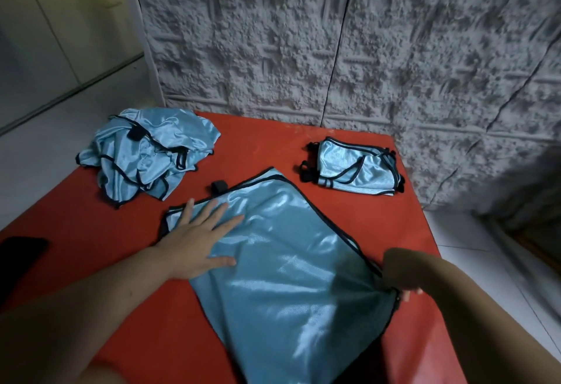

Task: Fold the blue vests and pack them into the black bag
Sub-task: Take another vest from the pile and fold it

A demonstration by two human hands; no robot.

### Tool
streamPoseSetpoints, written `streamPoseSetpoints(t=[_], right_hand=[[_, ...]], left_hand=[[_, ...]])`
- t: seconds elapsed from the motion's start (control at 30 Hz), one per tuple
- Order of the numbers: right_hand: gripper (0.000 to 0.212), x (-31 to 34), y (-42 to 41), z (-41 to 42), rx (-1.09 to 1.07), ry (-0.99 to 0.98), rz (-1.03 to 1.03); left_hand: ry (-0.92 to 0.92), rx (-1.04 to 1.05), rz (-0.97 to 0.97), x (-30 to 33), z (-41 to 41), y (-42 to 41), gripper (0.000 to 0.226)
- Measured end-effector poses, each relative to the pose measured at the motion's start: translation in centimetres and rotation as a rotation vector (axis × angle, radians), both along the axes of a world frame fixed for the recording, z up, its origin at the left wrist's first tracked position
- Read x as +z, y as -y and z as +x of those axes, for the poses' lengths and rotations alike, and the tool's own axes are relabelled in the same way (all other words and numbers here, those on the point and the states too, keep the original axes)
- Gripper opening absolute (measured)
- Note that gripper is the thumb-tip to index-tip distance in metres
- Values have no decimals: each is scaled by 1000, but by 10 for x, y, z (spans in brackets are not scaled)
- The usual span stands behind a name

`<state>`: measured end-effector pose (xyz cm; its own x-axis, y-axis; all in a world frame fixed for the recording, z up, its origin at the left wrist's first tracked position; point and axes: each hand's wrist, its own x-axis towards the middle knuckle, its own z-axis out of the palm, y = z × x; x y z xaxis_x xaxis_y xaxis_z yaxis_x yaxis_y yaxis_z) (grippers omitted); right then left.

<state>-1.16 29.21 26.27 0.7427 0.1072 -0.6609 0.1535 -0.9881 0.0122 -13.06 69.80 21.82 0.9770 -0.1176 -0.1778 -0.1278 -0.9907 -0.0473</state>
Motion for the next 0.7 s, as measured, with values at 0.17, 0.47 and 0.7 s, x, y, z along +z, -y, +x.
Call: streamPoseSetpoints(t=[0.17, 0.47, 0.7], right_hand=[[22, -3, 1, -3, -110, 110, 171], [19, -2, 7, -36, -320, 207, 547], [11, 5, 20, -66, -361, 264, 569]], left_hand=[[377, 215, 5, 2, -15, 45, 70], [-143, 634, -266, 27, -116, 149, 42], [-85, 878, -766, 25, -141, 180, 63]])
